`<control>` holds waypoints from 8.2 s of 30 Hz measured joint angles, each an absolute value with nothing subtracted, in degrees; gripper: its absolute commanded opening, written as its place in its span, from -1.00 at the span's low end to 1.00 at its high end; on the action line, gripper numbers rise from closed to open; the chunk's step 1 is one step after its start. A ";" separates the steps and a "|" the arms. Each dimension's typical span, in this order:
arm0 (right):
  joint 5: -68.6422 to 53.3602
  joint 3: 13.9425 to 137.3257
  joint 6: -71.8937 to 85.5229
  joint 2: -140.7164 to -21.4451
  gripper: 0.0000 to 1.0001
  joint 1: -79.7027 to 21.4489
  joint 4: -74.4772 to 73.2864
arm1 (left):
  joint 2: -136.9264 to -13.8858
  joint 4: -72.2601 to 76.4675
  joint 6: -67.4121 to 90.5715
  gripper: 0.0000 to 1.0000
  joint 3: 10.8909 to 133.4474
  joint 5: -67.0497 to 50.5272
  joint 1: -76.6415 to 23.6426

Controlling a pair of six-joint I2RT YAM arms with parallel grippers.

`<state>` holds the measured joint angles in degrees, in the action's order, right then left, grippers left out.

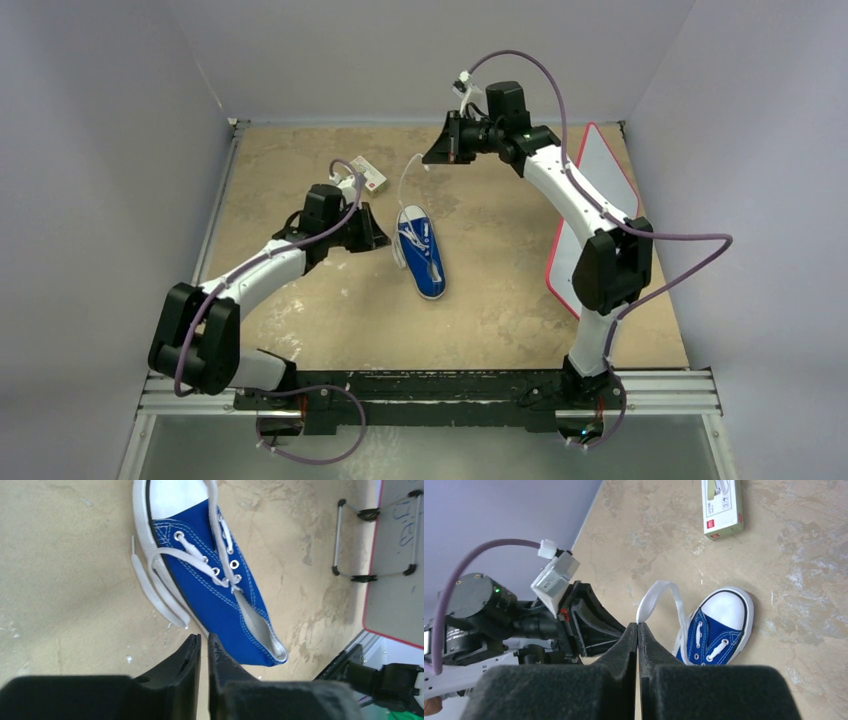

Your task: Tie the shoes

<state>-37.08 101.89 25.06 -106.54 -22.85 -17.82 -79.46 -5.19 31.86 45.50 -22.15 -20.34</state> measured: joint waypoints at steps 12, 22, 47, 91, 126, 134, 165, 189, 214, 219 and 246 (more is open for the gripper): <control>-36.80 101.71 24.38 -106.48 -1.00 -22.81 -20.34 | -95.13 6.70 40.40 -0.24 45.36 -24.73 -21.47; -36.86 101.10 24.38 -105.36 -1.00 -22.81 -20.12 | -97.60 8.10 40.88 -0.17 45.34 -24.91 -25.45; -37.06 99.55 24.40 -105.36 -1.00 -22.81 -19.40 | -84.25 -11.77 31.83 0.24 43.72 -6.79 -28.73; -35.00 101.03 23.35 -117.71 -1.00 -34.30 -17.54 | -61.98 -29.56 27.97 -1.00 48.45 -6.96 -37.15; -26.98 96.16 -2.85 -108.18 -0.24 -33.50 -27.94 | -66.83 -27.77 25.93 -1.00 60.90 1.98 -36.03; -24.93 95.11 -14.22 -114.13 -0.20 -36.51 -29.65 | -55.96 -31.66 26.96 -1.00 52.01 -0.69 -36.05; -20.45 90.17 -15.16 -116.86 -1.00 -39.55 -26.52 | -56.01 -35.53 26.30 -1.00 52.03 0.91 -35.97; -28.29 78.11 -11.97 -105.36 -1.00 -36.32 -15.29 | -102.08 -22.24 20.78 -1.00 71.57 -22.41 -22.63; -23.40 76.75 -5.78 -103.59 -0.91 -35.62 -11.75 | -110.69 -6.00 25.54 -1.00 64.55 -54.19 -22.63; -22.61 80.77 -3.62 -106.26 -0.39 -35.59 -16.60 | -112.92 -2.59 28.03 -1.00 63.96 -56.53 -22.63; -31.03 64.58 -32.73 -93.10 0.07 -35.64 -10.81 | -113.67 0.40 30.94 -1.00 62.87 -59.68 -22.63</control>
